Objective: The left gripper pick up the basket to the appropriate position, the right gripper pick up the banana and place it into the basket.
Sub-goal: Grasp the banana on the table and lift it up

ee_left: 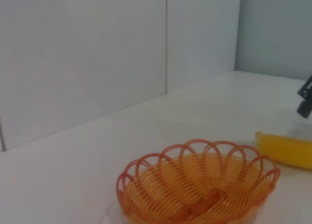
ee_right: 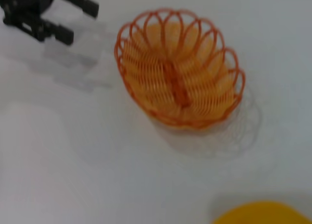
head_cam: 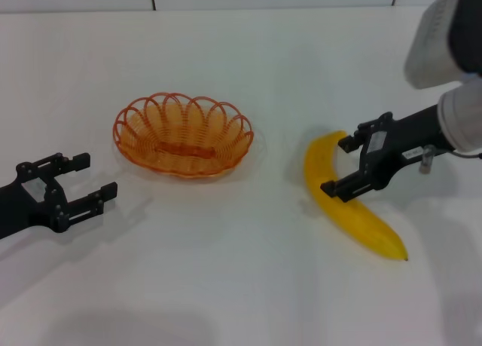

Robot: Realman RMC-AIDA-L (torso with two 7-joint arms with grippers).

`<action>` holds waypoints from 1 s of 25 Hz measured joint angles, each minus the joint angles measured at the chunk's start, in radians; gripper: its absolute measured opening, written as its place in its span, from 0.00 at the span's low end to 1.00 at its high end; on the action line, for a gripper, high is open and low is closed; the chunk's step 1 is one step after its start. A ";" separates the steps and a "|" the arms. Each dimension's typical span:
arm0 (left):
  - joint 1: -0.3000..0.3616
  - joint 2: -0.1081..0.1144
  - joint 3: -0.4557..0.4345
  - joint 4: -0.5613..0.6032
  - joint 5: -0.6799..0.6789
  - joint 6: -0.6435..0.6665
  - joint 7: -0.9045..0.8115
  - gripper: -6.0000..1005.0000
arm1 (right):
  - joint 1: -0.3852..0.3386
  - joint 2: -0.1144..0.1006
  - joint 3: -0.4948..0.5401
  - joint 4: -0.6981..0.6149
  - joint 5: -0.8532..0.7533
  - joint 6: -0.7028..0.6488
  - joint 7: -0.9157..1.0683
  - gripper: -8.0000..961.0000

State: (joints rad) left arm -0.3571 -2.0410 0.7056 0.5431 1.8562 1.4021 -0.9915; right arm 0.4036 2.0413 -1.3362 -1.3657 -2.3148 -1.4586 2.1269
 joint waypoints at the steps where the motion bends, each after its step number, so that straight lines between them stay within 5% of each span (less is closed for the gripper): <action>1: 0.000 0.000 0.000 -0.001 0.000 -0.004 0.000 0.71 | -0.004 0.000 -0.023 -0.019 -0.016 -0.004 0.034 0.92; 12: -0.005 0.002 0.000 -0.016 0.002 -0.022 0.003 0.71 | 0.007 -0.003 -0.071 0.007 -0.069 -0.029 0.121 0.92; 25: -0.012 0.001 0.000 -0.015 0.003 -0.022 0.006 0.71 | 0.112 -0.008 -0.089 0.238 -0.084 0.057 0.098 0.92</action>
State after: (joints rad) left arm -0.3686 -2.0399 0.7055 0.5277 1.8592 1.3806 -0.9850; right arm 0.5155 2.0337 -1.4254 -1.1278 -2.3990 -1.4016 2.2249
